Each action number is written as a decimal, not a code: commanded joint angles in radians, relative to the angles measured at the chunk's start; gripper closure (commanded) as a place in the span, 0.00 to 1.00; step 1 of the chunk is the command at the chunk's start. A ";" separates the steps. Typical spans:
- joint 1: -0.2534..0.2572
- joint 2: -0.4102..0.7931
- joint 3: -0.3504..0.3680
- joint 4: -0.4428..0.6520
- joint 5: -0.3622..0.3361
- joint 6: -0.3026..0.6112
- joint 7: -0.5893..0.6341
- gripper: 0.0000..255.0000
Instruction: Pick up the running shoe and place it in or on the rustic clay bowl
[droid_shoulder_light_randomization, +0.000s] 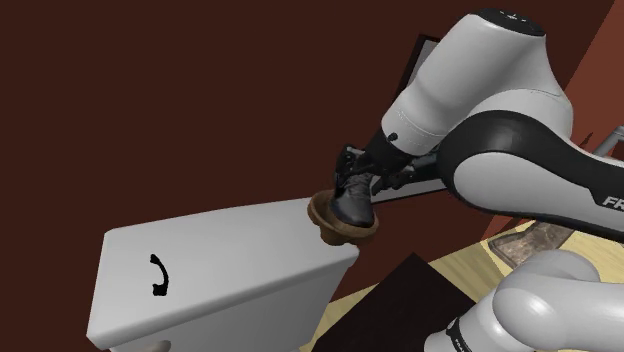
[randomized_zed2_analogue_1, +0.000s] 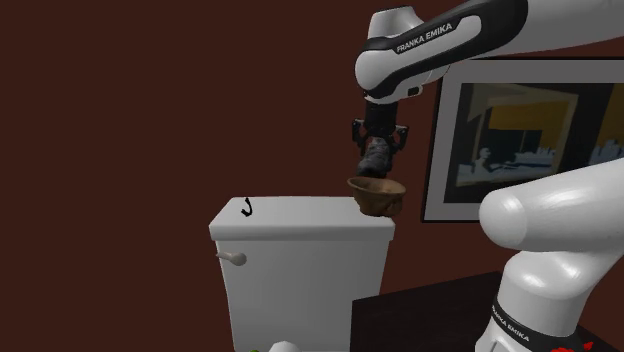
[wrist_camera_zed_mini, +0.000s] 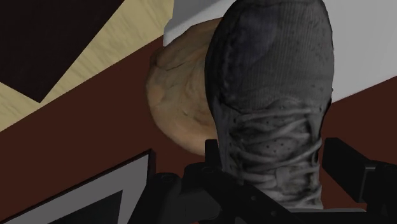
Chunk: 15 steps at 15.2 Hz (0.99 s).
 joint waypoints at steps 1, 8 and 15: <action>0.005 -0.001 0.012 -0.026 0.009 0.027 0.006 1.00; 0.011 0.002 0.029 -0.063 0.020 0.066 0.012 1.00; 0.012 0.001 0.027 -0.061 0.019 0.063 0.011 0.00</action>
